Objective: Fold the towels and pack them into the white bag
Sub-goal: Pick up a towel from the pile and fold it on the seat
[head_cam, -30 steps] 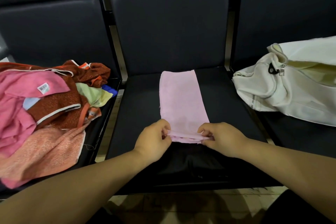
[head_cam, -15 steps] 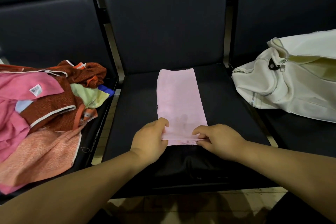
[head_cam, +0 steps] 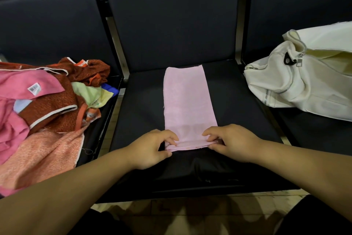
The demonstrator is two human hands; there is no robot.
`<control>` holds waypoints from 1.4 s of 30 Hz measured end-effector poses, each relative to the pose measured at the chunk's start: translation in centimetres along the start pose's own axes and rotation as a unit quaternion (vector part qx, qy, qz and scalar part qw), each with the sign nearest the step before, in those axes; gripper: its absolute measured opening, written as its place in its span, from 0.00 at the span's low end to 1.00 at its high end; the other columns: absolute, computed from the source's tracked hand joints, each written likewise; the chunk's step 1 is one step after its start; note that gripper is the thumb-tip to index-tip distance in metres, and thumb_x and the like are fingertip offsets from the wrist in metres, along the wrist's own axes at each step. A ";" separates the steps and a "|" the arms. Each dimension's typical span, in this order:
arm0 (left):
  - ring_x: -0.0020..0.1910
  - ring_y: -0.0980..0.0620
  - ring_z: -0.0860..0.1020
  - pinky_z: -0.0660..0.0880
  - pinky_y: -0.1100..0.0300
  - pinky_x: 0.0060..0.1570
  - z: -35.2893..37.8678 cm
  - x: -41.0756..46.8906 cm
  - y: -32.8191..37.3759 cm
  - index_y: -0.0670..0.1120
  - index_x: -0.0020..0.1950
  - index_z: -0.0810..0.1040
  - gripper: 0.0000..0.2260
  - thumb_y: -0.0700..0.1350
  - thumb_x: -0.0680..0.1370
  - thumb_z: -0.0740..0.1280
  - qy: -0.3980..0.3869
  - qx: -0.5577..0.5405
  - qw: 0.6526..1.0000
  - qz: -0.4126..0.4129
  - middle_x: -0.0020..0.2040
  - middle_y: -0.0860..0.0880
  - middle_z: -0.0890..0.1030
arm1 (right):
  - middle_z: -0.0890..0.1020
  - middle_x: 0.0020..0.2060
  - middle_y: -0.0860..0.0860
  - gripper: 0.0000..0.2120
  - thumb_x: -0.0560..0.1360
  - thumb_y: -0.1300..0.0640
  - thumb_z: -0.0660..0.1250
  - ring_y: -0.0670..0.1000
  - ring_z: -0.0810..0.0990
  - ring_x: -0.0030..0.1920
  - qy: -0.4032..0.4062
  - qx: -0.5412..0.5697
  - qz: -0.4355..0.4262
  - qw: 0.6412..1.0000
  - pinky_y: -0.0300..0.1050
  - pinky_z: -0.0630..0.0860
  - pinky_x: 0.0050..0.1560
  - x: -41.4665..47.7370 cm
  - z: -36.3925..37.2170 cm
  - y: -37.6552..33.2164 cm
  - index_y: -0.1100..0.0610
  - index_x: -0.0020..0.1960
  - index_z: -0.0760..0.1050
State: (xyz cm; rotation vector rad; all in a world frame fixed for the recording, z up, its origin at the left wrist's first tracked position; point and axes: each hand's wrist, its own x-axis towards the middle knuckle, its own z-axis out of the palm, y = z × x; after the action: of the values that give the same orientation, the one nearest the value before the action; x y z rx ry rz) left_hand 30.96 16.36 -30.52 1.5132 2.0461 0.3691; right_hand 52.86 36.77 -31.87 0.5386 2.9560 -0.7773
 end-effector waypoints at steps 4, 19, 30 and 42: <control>0.58 0.64 0.77 0.71 0.68 0.59 0.4 0.0 0.0 0.63 0.61 0.73 0.16 0.45 0.79 0.71 0.004 -0.035 0.999 -0.006 0.56 0.62 0.80 | 0.84 0.58 0.43 0.19 0.80 0.48 0.67 0.43 0.81 0.54 -0.002 -0.008 0.008 1.000 0.33 0.73 0.53 0.0 0.2 -0.3 0.44 0.70 0.73; 0.36 0.53 0.75 0.74 0.60 0.39 -5.1 -0.6 1.5 0.50 0.62 0.78 0.21 0.40 0.70 0.75 -0.008 -0.436 0.893 -0.110 0.42 0.43 0.79 | 0.86 0.45 0.57 0.15 0.76 0.63 0.73 0.50 0.84 0.44 -0.034 0.365 0.109 0.924 0.46 0.80 0.48 0.5 -5.8 -2.0 0.49 0.59 0.78; 0.36 0.54 0.78 0.75 0.57 0.41 -5.9 5.5 -0.8 0.51 0.59 0.78 0.14 0.38 0.76 0.72 0.112 -0.386 0.894 -0.198 0.41 0.47 0.83 | 0.87 0.41 0.46 0.17 0.73 0.58 0.77 0.47 0.86 0.44 0.066 0.320 0.173 0.929 0.46 0.80 0.50 6.9 -4.8 -0.2 0.46 0.57 0.76; 0.38 0.53 0.78 0.76 0.54 0.43 -7.1 11.1 -2.7 0.52 0.56 0.79 0.10 0.40 0.77 0.71 0.197 -0.389 0.877 -0.203 0.38 0.51 0.82 | 0.86 0.45 0.45 0.16 0.74 0.56 0.76 0.44 0.84 0.46 0.141 0.312 0.191 0.920 0.42 0.80 0.47 12.0 -5.3 1.2 0.45 0.58 0.76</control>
State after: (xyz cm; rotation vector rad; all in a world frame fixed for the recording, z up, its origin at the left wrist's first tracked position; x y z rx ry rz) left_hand 22.42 26.66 -29.32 0.5281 2.0419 1.2265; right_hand 42.26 44.17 -29.31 1.3067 2.6198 -1.7053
